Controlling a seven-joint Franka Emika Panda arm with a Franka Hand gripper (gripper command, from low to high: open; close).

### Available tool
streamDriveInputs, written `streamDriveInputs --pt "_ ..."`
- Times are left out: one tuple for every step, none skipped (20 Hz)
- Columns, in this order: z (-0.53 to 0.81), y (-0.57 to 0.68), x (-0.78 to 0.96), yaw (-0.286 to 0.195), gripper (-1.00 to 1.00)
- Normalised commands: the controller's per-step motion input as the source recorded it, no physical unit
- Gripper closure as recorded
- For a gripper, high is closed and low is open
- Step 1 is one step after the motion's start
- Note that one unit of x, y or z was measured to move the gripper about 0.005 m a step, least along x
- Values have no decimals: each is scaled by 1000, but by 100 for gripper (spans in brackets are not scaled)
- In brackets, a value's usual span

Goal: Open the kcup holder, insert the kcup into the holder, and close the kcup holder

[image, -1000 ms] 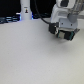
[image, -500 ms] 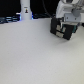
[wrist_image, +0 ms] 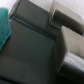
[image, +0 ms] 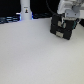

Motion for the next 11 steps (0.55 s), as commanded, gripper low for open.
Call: streamDriveInputs --pt "833 446 -59 -7 -100" --pt "976 402 21 -9 -100" --pt "1000 338 44 -14 -100" --pt "1000 274 80 -20 -100" --pt "950 275 92 -22 -100" --pt "713 144 86 -42 -100" --pt "233 43 86 -22 -100" --pt "70 15 19 2 -100" --pt "33 2 18 -3 -100" --pt "12 0 16 -5 -100" --pt "10 4 23 -1 -100"
